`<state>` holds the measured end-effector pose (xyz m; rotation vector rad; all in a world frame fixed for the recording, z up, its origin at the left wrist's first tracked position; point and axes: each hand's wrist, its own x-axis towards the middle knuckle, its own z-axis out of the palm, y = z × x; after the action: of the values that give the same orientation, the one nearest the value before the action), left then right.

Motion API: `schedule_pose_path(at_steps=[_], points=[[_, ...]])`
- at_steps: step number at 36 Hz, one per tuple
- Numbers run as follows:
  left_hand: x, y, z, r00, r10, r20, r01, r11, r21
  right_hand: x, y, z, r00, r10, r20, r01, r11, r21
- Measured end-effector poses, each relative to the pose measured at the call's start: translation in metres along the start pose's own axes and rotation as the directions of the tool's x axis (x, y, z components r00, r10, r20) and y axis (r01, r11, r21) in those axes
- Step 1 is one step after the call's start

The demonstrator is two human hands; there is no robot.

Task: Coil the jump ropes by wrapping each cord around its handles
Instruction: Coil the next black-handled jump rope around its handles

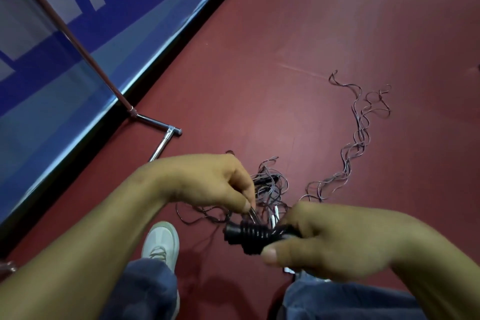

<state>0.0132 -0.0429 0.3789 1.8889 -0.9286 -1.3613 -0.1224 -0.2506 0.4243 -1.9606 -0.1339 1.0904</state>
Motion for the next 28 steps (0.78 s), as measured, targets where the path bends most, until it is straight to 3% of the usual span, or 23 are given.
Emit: schedule_pose_path(at_steps=[1, 4, 6, 11, 18, 22, 26, 28], points=[[0.006, -0.001, 0.004, 0.999, -0.033, -0.042, 0.038, 0.992, 0.12, 0.015, -0.015, 0.006, 0.994, 0.103, 0.041, -0.098, 0.99, -0.099], [0.021, 0.0, 0.021, 0.991, -0.026, -0.132, 0.072, 0.931, 0.357, 0.041, -0.002, 0.028, 0.995, 0.084, -0.052, -0.096, 0.94, -0.329], [0.029, 0.0, 0.026, 0.973, 0.06, -0.222, 0.049, 0.887, 0.458, 0.052, 0.005, 0.03, 0.975, 0.181, -0.132, -0.217, 0.911, -0.351], [0.027, 0.005, 0.027, 0.923, 0.233, -0.305, -0.019, 0.821, 0.571, 0.073, 0.021, 0.023, 0.939, 0.153, -0.308, -0.255, 0.911, -0.325], [0.018, 0.002, 0.025, 0.74, 0.499, -0.45, -0.183, 0.794, 0.579, 0.074, 0.04, 0.007, 0.81, 0.064, -0.583, -0.217, 0.956, -0.196], [0.016, 0.005, 0.029, 0.657, 0.546, -0.52, -0.205, 0.793, 0.573, 0.073, 0.039, 0.002, 0.717, 0.03, -0.696, -0.187, 0.971, -0.15], [0.018, 0.009, 0.034, 0.576, 0.481, -0.661, -0.229, 0.871, 0.434, 0.071, 0.032, -0.007, 0.642, 0.026, -0.767, -0.094, 0.995, -0.044], [0.018, 0.011, 0.032, 0.603, 0.314, -0.734, -0.218, 0.949, 0.226, 0.068, 0.026, -0.011, 0.615, 0.019, -0.789, -0.023, 1.0, 0.006]])
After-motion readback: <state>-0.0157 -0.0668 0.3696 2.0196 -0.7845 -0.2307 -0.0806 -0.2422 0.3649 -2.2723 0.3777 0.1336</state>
